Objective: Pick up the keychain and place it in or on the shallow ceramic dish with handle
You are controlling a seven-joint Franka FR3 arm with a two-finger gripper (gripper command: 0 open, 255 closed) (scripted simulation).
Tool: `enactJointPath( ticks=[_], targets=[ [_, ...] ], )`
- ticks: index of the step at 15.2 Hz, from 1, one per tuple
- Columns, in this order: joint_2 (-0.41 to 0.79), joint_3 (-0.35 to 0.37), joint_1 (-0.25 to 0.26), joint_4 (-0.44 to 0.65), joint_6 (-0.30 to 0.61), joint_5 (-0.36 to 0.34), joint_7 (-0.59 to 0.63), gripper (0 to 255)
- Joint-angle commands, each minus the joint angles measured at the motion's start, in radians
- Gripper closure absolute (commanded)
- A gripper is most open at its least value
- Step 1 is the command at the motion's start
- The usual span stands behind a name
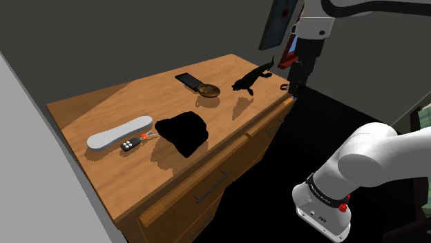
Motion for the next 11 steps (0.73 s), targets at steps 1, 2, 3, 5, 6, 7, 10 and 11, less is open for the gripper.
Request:
enactJointPath(
  ticks=[1,2,3,5,6,7,10,11],
  targets=[
    [0.000,0.000,0.000,0.000,0.000,0.000,0.000,0],
    [0.000,0.021,0.006,-0.011,0.017,0.021,0.032,0],
    [0.001,0.043,0.013,-0.022,0.035,0.041,0.063,0],
    [0.009,0.086,0.027,-0.038,0.072,0.082,0.126,0],
    [0.015,0.108,0.033,-0.044,0.092,0.101,0.157,0],
    [0.024,0.130,0.040,-0.049,0.112,0.120,0.187,0],
    [0.059,0.197,0.059,-0.054,0.177,0.173,0.278,0],
    [0.074,0.219,0.065,-0.053,0.200,0.189,0.308,0]
  ],
)
